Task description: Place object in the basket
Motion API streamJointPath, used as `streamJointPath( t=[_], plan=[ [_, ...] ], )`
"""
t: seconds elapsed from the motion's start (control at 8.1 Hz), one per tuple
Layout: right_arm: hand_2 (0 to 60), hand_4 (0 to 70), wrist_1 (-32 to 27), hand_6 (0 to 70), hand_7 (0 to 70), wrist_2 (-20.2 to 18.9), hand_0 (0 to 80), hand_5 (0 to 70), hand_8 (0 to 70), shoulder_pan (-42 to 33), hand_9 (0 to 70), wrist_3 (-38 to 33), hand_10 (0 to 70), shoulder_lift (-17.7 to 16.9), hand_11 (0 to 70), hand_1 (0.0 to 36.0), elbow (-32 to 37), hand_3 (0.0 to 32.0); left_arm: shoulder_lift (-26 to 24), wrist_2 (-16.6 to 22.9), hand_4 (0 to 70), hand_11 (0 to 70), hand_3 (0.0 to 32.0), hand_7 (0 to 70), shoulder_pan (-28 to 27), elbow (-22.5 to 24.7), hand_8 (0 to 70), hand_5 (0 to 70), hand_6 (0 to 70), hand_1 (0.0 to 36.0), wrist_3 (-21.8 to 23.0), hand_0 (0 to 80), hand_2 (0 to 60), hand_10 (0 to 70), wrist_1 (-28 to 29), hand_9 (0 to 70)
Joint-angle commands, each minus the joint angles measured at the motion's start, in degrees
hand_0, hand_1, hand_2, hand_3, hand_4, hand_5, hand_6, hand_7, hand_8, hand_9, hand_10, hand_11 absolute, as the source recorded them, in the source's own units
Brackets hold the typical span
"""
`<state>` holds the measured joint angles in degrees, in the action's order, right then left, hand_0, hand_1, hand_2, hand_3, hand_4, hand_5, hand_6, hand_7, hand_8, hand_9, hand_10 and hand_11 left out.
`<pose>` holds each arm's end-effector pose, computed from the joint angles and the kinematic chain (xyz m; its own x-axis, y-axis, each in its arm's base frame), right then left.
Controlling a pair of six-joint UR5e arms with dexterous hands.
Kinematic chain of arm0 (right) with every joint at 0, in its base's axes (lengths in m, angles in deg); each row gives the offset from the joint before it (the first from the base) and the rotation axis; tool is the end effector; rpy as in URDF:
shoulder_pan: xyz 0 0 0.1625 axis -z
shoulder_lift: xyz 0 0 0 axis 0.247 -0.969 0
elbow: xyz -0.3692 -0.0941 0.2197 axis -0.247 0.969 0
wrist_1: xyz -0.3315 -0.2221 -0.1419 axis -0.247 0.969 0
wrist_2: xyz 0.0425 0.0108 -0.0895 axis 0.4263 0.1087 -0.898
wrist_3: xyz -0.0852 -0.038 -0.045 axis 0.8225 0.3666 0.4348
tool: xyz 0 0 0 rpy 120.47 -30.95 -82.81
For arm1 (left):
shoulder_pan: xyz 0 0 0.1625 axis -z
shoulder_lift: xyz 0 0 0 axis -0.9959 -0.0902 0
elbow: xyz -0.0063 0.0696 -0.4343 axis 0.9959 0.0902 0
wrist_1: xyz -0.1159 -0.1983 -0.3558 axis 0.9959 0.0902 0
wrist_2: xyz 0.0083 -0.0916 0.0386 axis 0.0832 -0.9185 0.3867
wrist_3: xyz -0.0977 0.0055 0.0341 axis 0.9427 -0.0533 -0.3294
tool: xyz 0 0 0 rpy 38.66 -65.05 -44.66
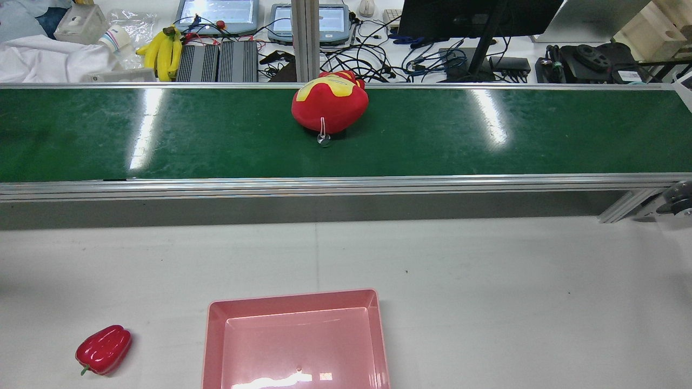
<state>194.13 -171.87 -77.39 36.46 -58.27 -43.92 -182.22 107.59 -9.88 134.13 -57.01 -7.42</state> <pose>0.1473 -0.5083 0.6617 -0.9947 -0.0144 0.1021 -0.1014 -0.0432 -0.9939 0.0200 -0.6105 0.5324 -0.9584 -0.1197 -0.2593 0.2106 0.3166 -0.9249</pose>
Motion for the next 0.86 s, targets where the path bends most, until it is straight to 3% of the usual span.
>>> streamJointPath(
  t=[0.0, 0.37, 0.74],
  plan=[
    [0.0, 0.0, 0.0, 0.0, 0.0, 0.0, 0.0, 0.0, 0.0, 0.0, 0.0, 0.0, 0.0, 0.0, 0.0, 0.0, 0.0, 0.0, 0.0, 0.0, 1.8, 10.3, 24.6, 8.6, -0.1, -0.2, 11.5, 27.5, 1.2, 11.1, -0.2, 54.6, 0.0, 5.8, 0.2, 12.5],
    [0.0, 0.0, 0.0, 0.0, 0.0, 0.0, 0.0, 0.0, 0.0, 0.0, 0.0, 0.0, 0.0, 0.0, 0.0, 0.0, 0.1, 0.0, 0.0, 0.0, 3.3, 8.5, 21.6, 9.0, -0.1, -0.2, 12.8, 28.3, 2.9, 10.7, -0.1, 53.5, 0.0, 4.7, 0.5, 14.1],
    [0.0, 0.0, 0.0, 0.0, 0.0, 0.0, 0.0, 0.0, 0.0, 0.0, 0.0, 0.0, 0.0, 0.0, 0.0, 0.0, 0.1, 0.0, -0.1, 0.0, 2.9, 8.5, 22.4, 8.9, 0.1, -0.2, 12.8, 28.5, 2.8, 10.6, 0.0, 53.4, 0.0, 4.7, 0.5, 13.8]
  ],
)
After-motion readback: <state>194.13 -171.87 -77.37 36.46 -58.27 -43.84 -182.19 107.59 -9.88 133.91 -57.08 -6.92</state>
